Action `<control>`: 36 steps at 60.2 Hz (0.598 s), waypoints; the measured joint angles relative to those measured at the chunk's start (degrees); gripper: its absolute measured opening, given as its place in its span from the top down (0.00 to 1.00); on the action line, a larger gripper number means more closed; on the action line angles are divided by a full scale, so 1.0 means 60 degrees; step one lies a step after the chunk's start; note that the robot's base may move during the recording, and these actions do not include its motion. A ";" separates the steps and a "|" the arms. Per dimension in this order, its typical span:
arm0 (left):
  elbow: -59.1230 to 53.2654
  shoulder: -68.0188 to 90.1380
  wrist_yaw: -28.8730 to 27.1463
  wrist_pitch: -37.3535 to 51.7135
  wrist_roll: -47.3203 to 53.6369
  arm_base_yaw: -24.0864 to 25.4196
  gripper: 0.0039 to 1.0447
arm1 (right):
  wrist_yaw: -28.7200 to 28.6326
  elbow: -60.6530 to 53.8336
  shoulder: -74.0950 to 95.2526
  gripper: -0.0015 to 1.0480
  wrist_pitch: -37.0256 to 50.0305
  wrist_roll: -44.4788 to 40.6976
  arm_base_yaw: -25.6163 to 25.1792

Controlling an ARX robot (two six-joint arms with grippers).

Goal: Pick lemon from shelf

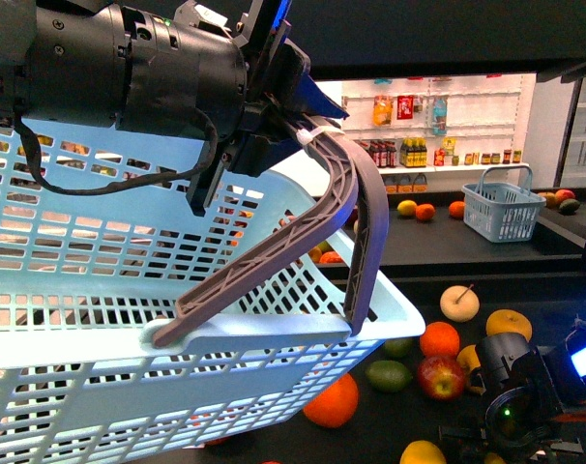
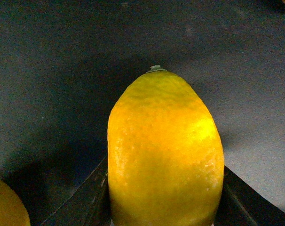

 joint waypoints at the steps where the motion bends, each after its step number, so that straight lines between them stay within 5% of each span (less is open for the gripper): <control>1: 0.0000 0.0000 0.0000 0.0000 0.0000 0.0000 0.93 | 0.0000 -0.0025 -0.0011 0.56 0.0015 -0.0015 0.0000; 19: 0.0000 0.0000 0.0000 0.0000 0.0000 0.0000 0.93 | -0.0084 -0.2062 -0.1596 0.57 0.1315 -0.0546 -0.0288; 36: 0.0000 0.0000 0.0000 0.0000 -0.0004 0.0000 0.93 | -0.3085 -0.4597 -0.6768 0.57 0.2295 0.0732 -0.0346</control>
